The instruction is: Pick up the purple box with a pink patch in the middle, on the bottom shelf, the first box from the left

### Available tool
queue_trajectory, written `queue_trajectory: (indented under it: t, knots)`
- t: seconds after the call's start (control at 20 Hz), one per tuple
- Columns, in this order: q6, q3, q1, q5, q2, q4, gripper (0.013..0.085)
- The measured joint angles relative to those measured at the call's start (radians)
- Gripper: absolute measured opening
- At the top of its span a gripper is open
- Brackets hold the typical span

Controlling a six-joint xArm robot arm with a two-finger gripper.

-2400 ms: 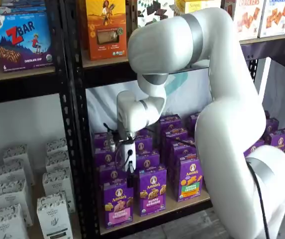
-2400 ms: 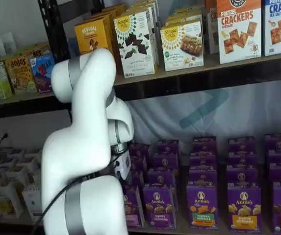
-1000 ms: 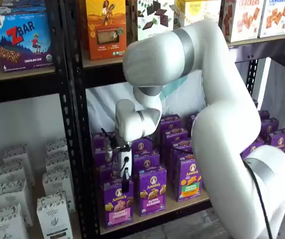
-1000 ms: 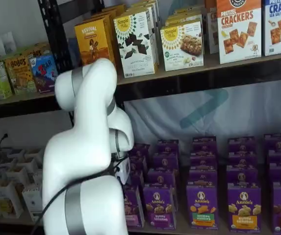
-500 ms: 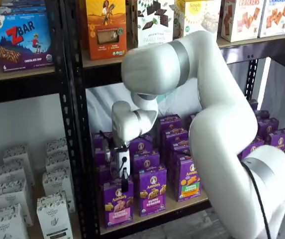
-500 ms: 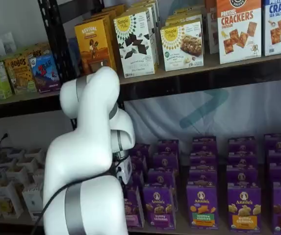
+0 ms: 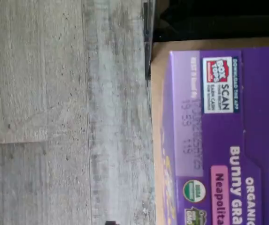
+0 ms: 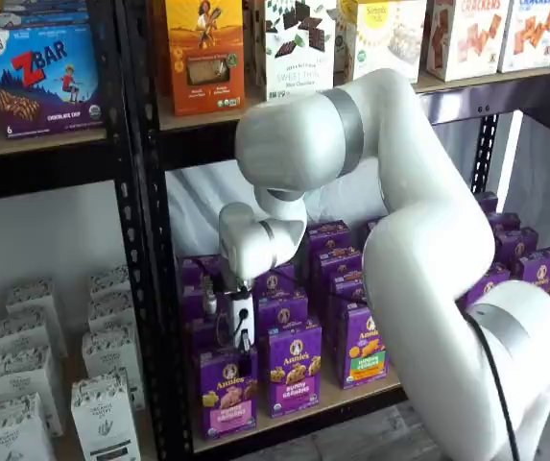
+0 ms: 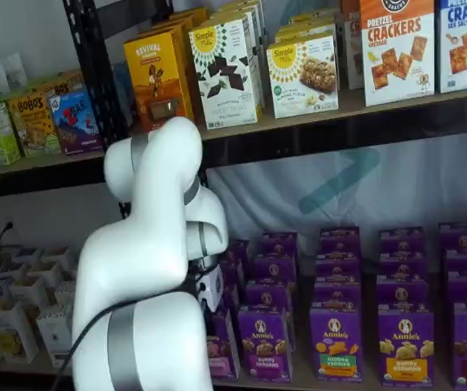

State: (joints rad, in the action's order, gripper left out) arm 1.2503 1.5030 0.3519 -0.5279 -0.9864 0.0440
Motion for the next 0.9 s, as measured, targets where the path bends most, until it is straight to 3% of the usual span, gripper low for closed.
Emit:
queue_trajectory:
  t: [0.9]
  knots:
    - [0.006,0.046,0.006,-0.023,-0.046,0.013,0.0850]
